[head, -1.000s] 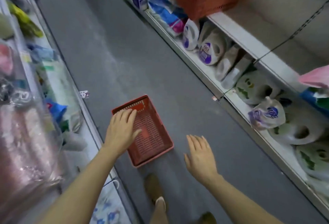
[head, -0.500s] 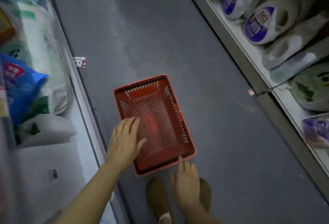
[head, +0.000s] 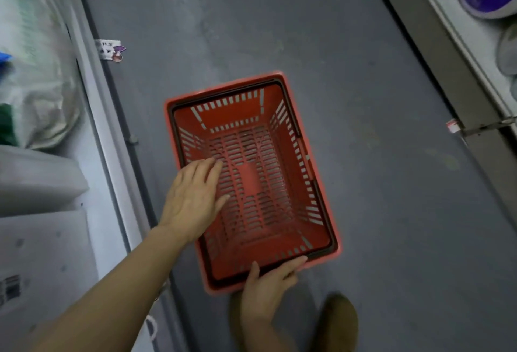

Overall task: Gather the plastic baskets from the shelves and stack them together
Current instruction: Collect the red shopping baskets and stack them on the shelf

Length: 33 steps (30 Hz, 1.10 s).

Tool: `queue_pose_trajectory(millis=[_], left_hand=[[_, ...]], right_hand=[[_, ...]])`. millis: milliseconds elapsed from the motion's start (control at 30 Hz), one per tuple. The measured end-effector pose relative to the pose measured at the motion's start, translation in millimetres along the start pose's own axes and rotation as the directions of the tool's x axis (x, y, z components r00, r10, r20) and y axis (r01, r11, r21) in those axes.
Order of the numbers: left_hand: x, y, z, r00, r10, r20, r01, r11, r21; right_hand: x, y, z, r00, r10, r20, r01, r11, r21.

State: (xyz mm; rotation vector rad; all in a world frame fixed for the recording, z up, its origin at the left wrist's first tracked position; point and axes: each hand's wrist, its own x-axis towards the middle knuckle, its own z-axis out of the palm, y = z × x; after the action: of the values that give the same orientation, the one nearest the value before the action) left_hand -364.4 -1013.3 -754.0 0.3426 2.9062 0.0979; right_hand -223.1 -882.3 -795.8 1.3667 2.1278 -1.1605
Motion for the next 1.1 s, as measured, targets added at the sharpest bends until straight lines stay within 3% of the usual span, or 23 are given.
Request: queue_pose_trajectory(millis=[100,267,367,467,567,667,800,933,1100], left_hand=[[14,0,4,0.999,0.031,-0.006,-0.031,0.999,0.021],[51,-2,5,0.999,0.018,-0.046,-0.017,0.999,0.028],[66,-9,15,0.989,-0.150,-0.013,0.150,0.989,-0.009],[61,-12,33,0.920,-0.372,0.123,0.384,0.918,-0.100],[44,-14,49,0.897,-0.399,0.190,0.437,0.866,-0.242],[39,-17,42,0.914,-0.376,0.150,0.405,0.842,-0.357],[38,2,13,0.935,-0.334,0.116,0.351,0.837,-0.420],[30,32,-36,0.946,-0.292,0.138,0.323,0.845,-0.426],[26,84,-112,0.969,-0.238,0.071,0.243,0.854,-0.461]], right_hand=[[17,6,-18,0.998,-0.026,-0.049,0.026,1.000,0.001],[75,5,-87,0.958,-0.249,-0.141,0.239,0.967,-0.088],[121,-4,-121,0.919,-0.353,-0.173,0.334,0.934,-0.130],[161,-18,-149,0.906,-0.397,-0.146,0.374,0.913,-0.162],[181,-25,-168,0.883,-0.461,-0.085,0.439,0.877,-0.194],[185,-26,-180,0.887,-0.458,-0.063,0.437,0.876,-0.206],[189,-19,-209,0.935,-0.323,-0.148,0.298,0.940,-0.164],[155,-15,-265,0.966,-0.224,-0.130,0.221,0.975,-0.039],[96,-39,-354,0.946,-0.213,-0.245,0.231,0.972,0.044]])
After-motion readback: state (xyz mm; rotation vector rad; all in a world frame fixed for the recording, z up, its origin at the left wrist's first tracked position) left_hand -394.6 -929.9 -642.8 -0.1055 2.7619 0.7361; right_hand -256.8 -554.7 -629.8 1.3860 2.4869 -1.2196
